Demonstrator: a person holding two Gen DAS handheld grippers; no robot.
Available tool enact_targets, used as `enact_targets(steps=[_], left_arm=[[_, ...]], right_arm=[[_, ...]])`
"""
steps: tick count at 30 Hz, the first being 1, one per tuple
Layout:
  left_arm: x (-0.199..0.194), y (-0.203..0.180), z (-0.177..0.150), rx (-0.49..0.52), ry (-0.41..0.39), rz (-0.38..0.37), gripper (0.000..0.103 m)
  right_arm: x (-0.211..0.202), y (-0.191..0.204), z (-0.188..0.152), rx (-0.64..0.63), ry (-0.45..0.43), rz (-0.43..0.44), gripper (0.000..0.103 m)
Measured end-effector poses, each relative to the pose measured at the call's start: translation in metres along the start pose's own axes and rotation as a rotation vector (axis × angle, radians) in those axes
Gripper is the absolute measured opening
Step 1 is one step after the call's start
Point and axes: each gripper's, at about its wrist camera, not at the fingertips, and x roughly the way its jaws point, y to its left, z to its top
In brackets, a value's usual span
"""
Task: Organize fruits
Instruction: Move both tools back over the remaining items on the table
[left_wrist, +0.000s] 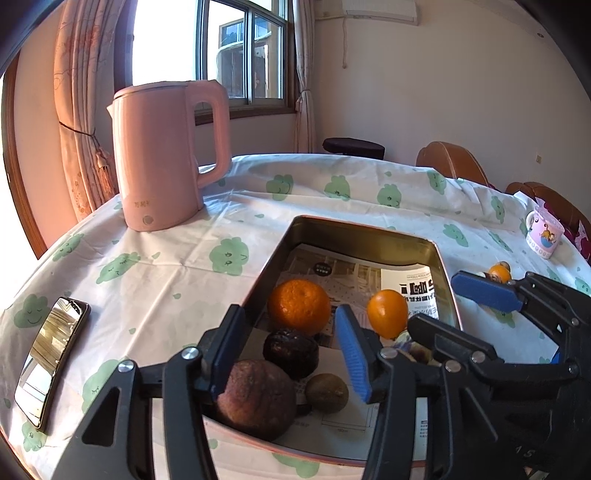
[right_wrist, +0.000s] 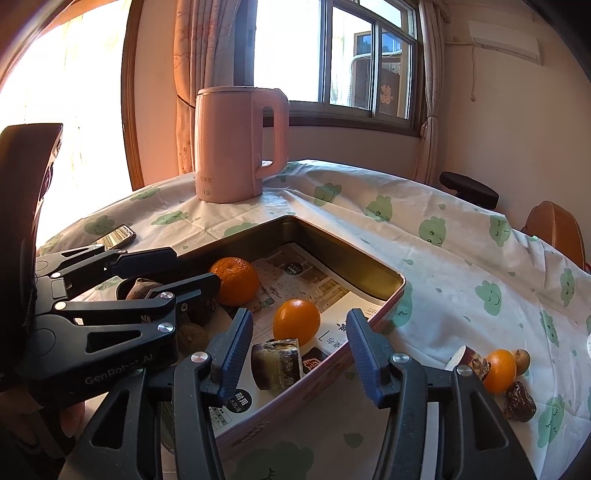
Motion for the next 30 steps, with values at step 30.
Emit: enact_targets(steps=[30], left_arm=[[0.011,-0.152,0.025,0.162,0.002,-0.184,0.087]], right_arm=[[-0.043,-0.169,-0.049,0.239,0.127,-0.218,0.061]])
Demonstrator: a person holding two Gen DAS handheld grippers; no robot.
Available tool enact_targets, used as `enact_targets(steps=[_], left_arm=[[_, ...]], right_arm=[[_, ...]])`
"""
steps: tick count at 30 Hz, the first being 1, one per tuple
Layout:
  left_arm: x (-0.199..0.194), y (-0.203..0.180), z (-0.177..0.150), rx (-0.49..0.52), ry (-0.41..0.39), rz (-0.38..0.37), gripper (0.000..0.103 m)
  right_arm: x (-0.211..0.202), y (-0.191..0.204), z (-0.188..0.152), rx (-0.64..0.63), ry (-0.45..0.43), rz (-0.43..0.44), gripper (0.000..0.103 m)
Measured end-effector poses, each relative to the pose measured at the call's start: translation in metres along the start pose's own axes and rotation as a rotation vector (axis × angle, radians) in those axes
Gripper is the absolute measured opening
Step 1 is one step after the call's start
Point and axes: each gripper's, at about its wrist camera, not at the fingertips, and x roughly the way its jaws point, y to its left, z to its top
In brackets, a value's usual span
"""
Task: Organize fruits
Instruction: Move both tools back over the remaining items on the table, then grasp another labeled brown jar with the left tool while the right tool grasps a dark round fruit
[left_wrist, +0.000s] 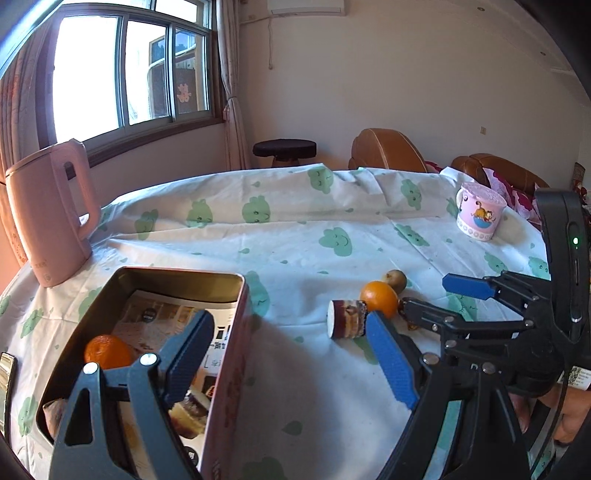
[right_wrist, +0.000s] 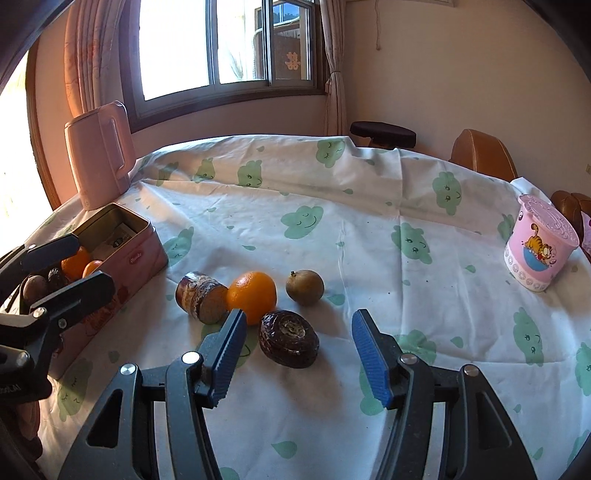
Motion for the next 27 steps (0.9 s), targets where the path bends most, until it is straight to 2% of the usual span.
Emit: enact_targets(steps=[7,9,11,16,21,25,27], left_arm=[[0.021,-0.005,0.000,-0.003,0.044,-0.010,0.086],[0.022,-0.006,0.000,0.003,0.040,-0.010,0.085],[0.024,-0.009,0.000,0.008,0.047,-0.026,0.081],[0.026,-0.019,-0.002,0.051,0.049,-0.047,0.076],[0.037,-0.033,-0.002,0.096,0.088,-0.071,0.063],[0.049,-0.035,0.001,0.089,0.131,-0.086,0.056],[0.058,-0.034,0.001,0.076,0.169,-0.095,0.044]], right_arm=[[0.023,-0.004,0.003,0.006,0.090,0.020,0.060],[0.026,-0.003,0.002,0.001,0.105,0.036,0.046],[0.029,-0.001,0.001,-0.009,0.123,0.047,0.039],[0.022,0.002,0.000,-0.025,0.092,0.010,0.038],[0.015,-0.008,0.000,0.028,0.050,-0.065,0.038],[0.012,-0.015,0.001,0.062,0.037,-0.068,0.038],[0.013,-0.015,0.001,0.061,0.042,-0.062,0.038]])
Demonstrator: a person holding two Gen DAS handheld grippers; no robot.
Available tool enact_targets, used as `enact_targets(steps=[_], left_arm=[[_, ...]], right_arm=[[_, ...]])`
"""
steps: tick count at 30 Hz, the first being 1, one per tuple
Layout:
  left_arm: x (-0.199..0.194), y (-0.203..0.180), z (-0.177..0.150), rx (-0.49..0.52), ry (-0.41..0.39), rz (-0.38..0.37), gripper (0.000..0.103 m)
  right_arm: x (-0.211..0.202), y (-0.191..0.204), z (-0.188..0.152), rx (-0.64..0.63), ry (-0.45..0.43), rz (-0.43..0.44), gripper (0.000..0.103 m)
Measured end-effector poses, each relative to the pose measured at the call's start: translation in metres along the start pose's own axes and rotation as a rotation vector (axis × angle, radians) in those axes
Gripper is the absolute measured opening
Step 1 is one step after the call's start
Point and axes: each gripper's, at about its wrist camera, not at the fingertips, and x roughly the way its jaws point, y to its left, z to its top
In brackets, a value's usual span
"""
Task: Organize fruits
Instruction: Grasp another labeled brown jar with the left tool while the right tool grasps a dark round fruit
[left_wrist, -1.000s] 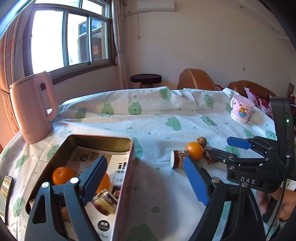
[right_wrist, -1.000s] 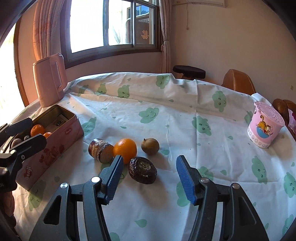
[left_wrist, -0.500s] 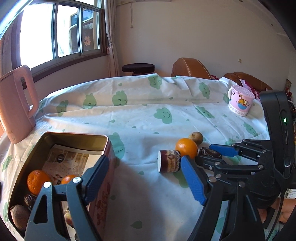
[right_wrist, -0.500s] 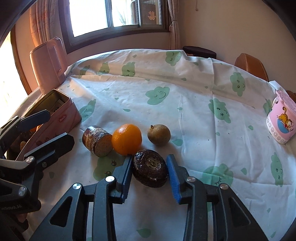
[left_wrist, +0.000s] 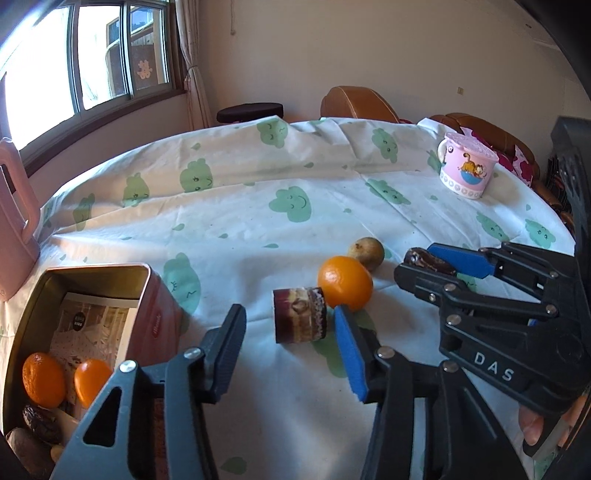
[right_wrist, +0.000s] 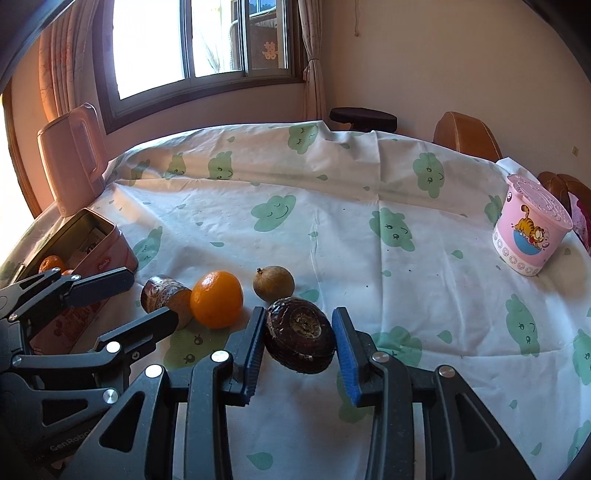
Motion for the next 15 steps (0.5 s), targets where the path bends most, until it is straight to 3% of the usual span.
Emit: enact_targets(steps=[5,15], left_arm=[[0.012,0.004,0.001,-0.034,0.049,-0.043,0.031],[0.002,0.001,0.000,-0.023,-0.008,-0.033,0.031]], right_arm=[[0.002,0.004,0.000,-0.013,0.014,0.015,0.038],[-0.010,0.002,-0.002,-0.007,-0.057,0.051,0.038]])
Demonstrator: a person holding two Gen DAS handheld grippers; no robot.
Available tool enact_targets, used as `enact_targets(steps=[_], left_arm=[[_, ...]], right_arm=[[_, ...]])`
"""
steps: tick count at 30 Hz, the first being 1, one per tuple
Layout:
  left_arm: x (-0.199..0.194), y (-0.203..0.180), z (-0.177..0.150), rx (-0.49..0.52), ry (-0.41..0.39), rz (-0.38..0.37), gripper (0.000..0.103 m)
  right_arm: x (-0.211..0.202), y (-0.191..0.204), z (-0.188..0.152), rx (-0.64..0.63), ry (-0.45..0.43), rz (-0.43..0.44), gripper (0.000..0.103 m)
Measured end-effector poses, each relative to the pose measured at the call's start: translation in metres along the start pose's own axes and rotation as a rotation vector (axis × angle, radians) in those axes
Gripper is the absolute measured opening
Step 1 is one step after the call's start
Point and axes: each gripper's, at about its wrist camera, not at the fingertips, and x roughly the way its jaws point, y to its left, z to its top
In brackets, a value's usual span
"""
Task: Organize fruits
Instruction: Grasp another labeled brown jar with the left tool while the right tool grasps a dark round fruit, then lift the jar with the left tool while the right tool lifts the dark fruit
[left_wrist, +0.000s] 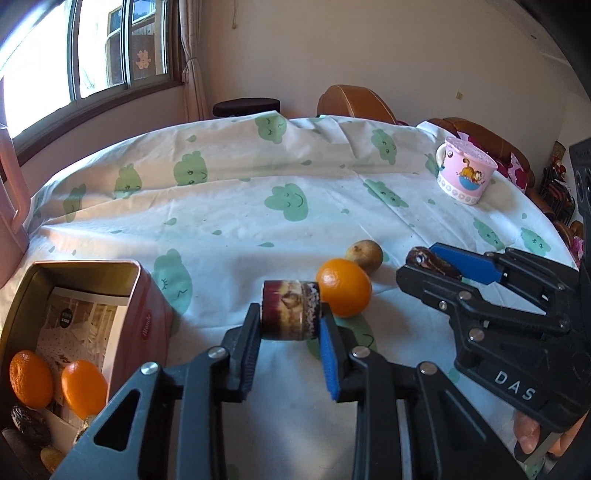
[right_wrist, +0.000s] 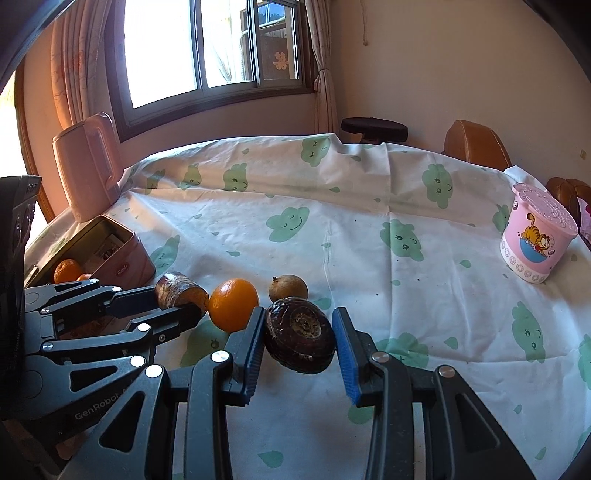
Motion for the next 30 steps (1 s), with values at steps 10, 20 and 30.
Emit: enact_targets(steps=[10,20,30], left_arm=[[-0.009,0.004,0.000,-0.013,-0.047,-0.002,0.031],[-0.019,0.004,-0.001,-0.011,-0.101,0.004,0.031],[-0.026,0.004,-0.002,-0.015,-0.138,0.009,0.031]], right_arm=[[-0.010,0.003,0.000,-0.018,-0.054,0.003,0.038],[-0.018,0.004,-0.001,-0.020,-0.097,0.001,0.038],[-0.024,0.006,-0.002,-0.024,-0.130,-0.001,0.038]])
